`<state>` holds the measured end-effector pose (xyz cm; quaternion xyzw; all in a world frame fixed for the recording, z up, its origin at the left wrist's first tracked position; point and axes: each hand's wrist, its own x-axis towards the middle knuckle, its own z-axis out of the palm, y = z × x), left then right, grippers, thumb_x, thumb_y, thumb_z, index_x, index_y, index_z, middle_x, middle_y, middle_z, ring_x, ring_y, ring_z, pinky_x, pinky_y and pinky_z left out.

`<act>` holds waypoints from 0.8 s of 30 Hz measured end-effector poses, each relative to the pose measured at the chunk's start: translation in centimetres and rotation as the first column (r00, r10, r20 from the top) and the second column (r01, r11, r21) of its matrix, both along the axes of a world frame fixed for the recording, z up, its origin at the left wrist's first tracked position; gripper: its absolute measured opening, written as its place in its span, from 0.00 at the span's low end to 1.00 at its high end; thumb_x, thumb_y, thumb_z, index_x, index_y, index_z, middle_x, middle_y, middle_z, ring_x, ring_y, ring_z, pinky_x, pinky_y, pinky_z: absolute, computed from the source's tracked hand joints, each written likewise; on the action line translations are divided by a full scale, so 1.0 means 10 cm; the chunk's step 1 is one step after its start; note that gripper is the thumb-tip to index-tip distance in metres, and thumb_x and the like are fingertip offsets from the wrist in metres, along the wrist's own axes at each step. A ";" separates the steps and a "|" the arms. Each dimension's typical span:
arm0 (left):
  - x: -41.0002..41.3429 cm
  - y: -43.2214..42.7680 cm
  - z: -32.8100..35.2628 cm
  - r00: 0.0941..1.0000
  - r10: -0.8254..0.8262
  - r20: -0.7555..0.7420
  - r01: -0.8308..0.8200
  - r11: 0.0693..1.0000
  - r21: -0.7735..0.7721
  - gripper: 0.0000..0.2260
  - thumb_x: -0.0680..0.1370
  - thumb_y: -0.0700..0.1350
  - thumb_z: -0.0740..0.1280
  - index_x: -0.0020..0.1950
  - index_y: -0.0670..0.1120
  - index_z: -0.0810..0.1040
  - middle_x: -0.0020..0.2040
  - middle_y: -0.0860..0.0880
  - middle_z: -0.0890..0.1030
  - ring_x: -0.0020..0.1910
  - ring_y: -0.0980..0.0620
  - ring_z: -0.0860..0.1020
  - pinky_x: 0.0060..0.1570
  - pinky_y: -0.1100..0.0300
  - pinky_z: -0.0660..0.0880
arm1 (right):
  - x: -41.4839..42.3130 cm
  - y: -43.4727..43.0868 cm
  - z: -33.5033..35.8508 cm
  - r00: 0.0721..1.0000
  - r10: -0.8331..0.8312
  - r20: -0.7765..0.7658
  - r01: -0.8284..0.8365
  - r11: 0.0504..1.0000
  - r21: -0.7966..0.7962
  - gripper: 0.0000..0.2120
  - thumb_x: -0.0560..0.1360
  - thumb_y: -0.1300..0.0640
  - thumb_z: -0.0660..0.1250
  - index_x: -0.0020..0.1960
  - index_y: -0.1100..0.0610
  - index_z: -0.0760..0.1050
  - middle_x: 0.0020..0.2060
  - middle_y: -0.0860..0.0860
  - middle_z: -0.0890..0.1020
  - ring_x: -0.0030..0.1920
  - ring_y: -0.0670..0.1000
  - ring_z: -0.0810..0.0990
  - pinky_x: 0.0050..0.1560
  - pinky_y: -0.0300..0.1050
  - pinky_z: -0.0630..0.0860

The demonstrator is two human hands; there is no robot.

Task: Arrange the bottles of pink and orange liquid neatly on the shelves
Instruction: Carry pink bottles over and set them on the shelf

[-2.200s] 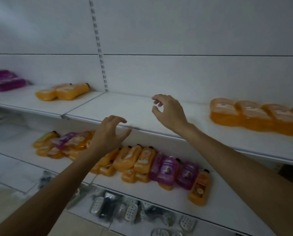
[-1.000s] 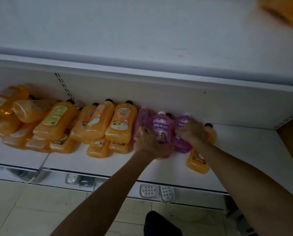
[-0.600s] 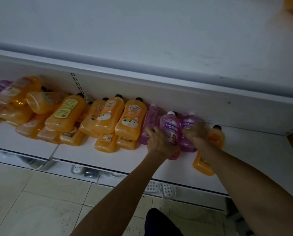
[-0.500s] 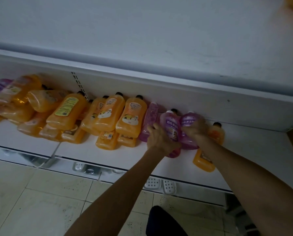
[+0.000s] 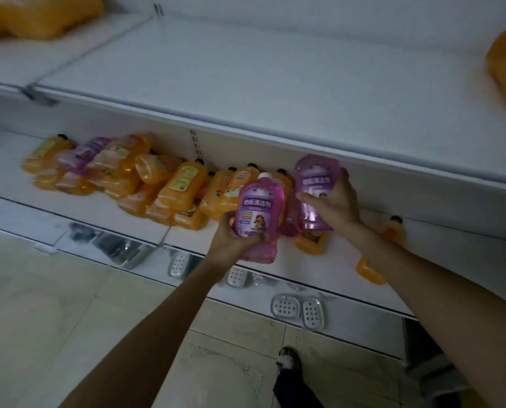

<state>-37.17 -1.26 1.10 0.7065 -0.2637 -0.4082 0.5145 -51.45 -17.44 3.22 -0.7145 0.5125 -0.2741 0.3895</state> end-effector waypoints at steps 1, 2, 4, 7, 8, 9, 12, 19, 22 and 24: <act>0.09 0.19 0.06 1.000 0.027 0.011 -0.027 1.000 -0.016 0.32 0.67 0.40 0.76 0.63 0.48 0.62 0.51 0.50 0.76 0.47 0.55 0.78 0.41 0.61 0.79 | 0.15 0.15 0.04 0.999 0.051 0.016 -0.051 0.999 -0.009 0.36 0.62 0.51 0.80 0.63 0.60 0.67 0.57 0.56 0.78 0.56 0.55 0.78 0.53 0.42 0.72; 0.19 0.39 0.13 0.998 0.050 0.035 -0.049 0.998 -0.028 0.32 0.66 0.41 0.76 0.63 0.49 0.61 0.52 0.49 0.76 0.48 0.55 0.79 0.41 0.60 0.80 | 0.30 0.29 0.07 0.994 0.098 0.039 -0.097 0.995 -0.029 0.39 0.61 0.50 0.80 0.65 0.60 0.65 0.58 0.55 0.77 0.56 0.54 0.77 0.54 0.42 0.73; 0.41 0.86 0.29 0.989 0.098 0.111 -0.093 0.994 -0.052 0.34 0.67 0.40 0.76 0.65 0.51 0.59 0.51 0.50 0.76 0.47 0.56 0.79 0.41 0.63 0.80 | 0.60 0.62 0.11 0.978 0.198 0.057 -0.195 0.979 -0.056 0.42 0.60 0.48 0.80 0.65 0.60 0.64 0.58 0.53 0.76 0.58 0.53 0.76 0.56 0.42 0.72; 0.70 1.58 0.52 0.960 0.213 0.180 -0.198 0.975 -0.097 0.37 0.66 0.38 0.76 0.68 0.52 0.58 0.51 0.54 0.76 0.47 0.57 0.79 0.43 0.63 0.79 | 1.03 1.18 0.22 0.927 0.369 0.072 -0.367 0.929 -0.044 0.44 0.61 0.51 0.80 0.69 0.59 0.61 0.59 0.52 0.75 0.58 0.51 0.75 0.55 0.38 0.69; 0.79 1.82 0.59 0.946 0.257 0.199 -0.238 0.965 -0.114 0.39 0.65 0.39 0.77 0.68 0.52 0.58 0.53 0.52 0.76 0.49 0.56 0.79 0.44 0.62 0.79 | 1.18 1.35 0.24 0.895 0.433 0.104 -0.429 0.901 -0.060 0.47 0.61 0.50 0.80 0.71 0.58 0.59 0.61 0.54 0.75 0.60 0.53 0.75 0.58 0.43 0.72; 0.87 2.04 0.66 0.929 0.301 0.215 -0.278 0.952 -0.130 0.40 0.64 0.39 0.78 0.68 0.53 0.59 0.55 0.50 0.76 0.51 0.53 0.79 0.46 0.60 0.79 | 1.33 1.52 0.31 0.863 0.488 0.129 -0.484 0.873 -0.064 0.50 0.60 0.50 0.80 0.74 0.56 0.56 0.64 0.55 0.74 0.61 0.55 0.75 0.61 0.47 0.73; 1.11 2.59 0.88 0.865 0.421 0.273 -0.388 0.906 -0.168 0.42 0.61 0.43 0.79 0.68 0.54 0.60 0.60 0.46 0.76 0.55 0.48 0.79 0.49 0.56 0.80 | 1.80 1.96 0.53 0.752 0.621 0.220 -0.618 0.781 -0.093 0.52 0.63 0.56 0.80 0.76 0.50 0.50 0.66 0.52 0.70 0.60 0.51 0.74 0.55 0.43 0.74; 1.78 3.28 1.34 0.695 0.648 0.311 -0.569 0.761 -0.312 0.46 0.61 0.41 0.80 0.72 0.51 0.59 0.59 0.45 0.77 0.53 0.48 0.80 0.49 0.52 0.80 | 2.99 2.59 1.09 0.536 0.797 0.278 -0.780 0.593 -0.198 0.49 0.63 0.50 0.79 0.75 0.44 0.52 0.65 0.52 0.71 0.59 0.53 0.76 0.53 0.48 0.79; 2.25 3.39 1.50 0.647 0.686 0.333 -0.591 0.727 -0.351 0.44 0.63 0.36 0.77 0.73 0.51 0.58 0.59 0.45 0.76 0.53 0.48 0.80 0.50 0.52 0.80 | 3.57 2.72 1.33 0.500 0.832 0.241 -0.783 0.553 -0.284 0.47 0.64 0.45 0.77 0.74 0.46 0.53 0.62 0.51 0.74 0.55 0.52 0.78 0.51 0.46 0.78; 2.60 3.42 1.60 0.610 0.713 0.347 -0.605 0.701 -0.376 0.44 0.63 0.37 0.78 0.73 0.51 0.58 0.59 0.45 0.76 0.54 0.48 0.80 0.51 0.50 0.80 | 3.97 2.77 1.49 0.476 0.843 0.251 -0.778 0.537 -0.327 0.46 0.64 0.45 0.77 0.74 0.46 0.54 0.59 0.48 0.74 0.52 0.50 0.78 0.50 0.45 0.78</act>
